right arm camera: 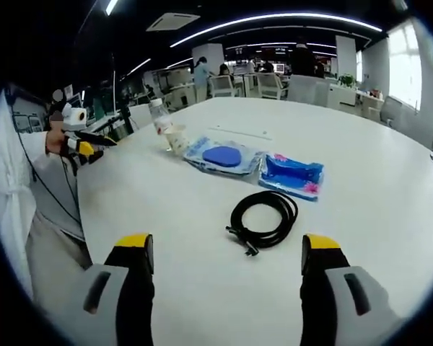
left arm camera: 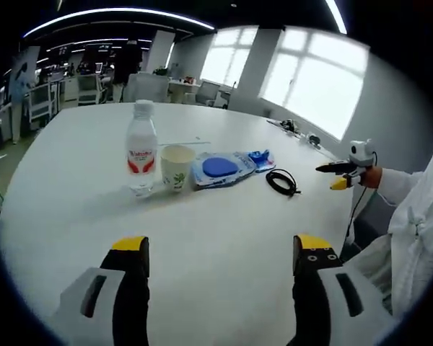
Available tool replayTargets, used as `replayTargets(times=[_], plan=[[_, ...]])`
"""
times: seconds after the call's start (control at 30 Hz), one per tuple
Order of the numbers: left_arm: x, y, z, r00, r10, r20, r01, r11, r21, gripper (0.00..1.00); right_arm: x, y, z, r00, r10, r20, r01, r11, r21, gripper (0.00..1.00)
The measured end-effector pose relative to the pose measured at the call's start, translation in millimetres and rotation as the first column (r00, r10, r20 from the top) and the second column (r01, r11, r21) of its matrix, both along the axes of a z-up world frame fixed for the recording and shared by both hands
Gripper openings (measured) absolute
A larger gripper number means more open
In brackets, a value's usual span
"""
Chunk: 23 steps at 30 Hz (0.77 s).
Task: Arrange the tabletop items into an orderly group along one side of the table until the central work area is clear of visible clutter.
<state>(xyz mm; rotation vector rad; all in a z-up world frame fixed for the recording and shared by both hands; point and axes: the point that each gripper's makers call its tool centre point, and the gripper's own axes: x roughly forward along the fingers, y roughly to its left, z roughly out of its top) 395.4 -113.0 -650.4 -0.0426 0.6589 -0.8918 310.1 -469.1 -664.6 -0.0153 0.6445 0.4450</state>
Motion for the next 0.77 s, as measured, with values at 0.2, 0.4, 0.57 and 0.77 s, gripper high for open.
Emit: replayTargets(times=[0.2, 0.4, 0.57, 0.77], plan=[[-0.1, 4.9, 0.9, 1.0, 0.006, -0.005, -0.006, 1.0, -0.001, 0.84, -2.9, 4.6, -1.9, 1.0, 0.007, -0.007, -0.007, 1.0, 0.005, 0.88], [-2.7, 8.9, 0.5, 1.0, 0.007, -0.008, -0.007, 1.0, 0.0, 0.84, -2.4, 9.2, -1.7, 1.0, 0.015, -0.013, -0.015, 1.0, 0.003, 0.89], [-4.7, 11.0, 0.8, 1.0, 0.009, -0.014, -0.009, 1.0, -0.002, 0.84, -0.9, 12.4, -0.1, 1.0, 0.019, -0.014, -0.019, 1.0, 0.005, 0.89], [-5.9, 13.0, 1.3, 1.0, 0.009, -0.018, -0.009, 1.0, -0.003, 0.84, -2.0, 17.8, 0.5, 0.999, 0.028, -0.02, -0.028, 1.0, 0.006, 0.89]])
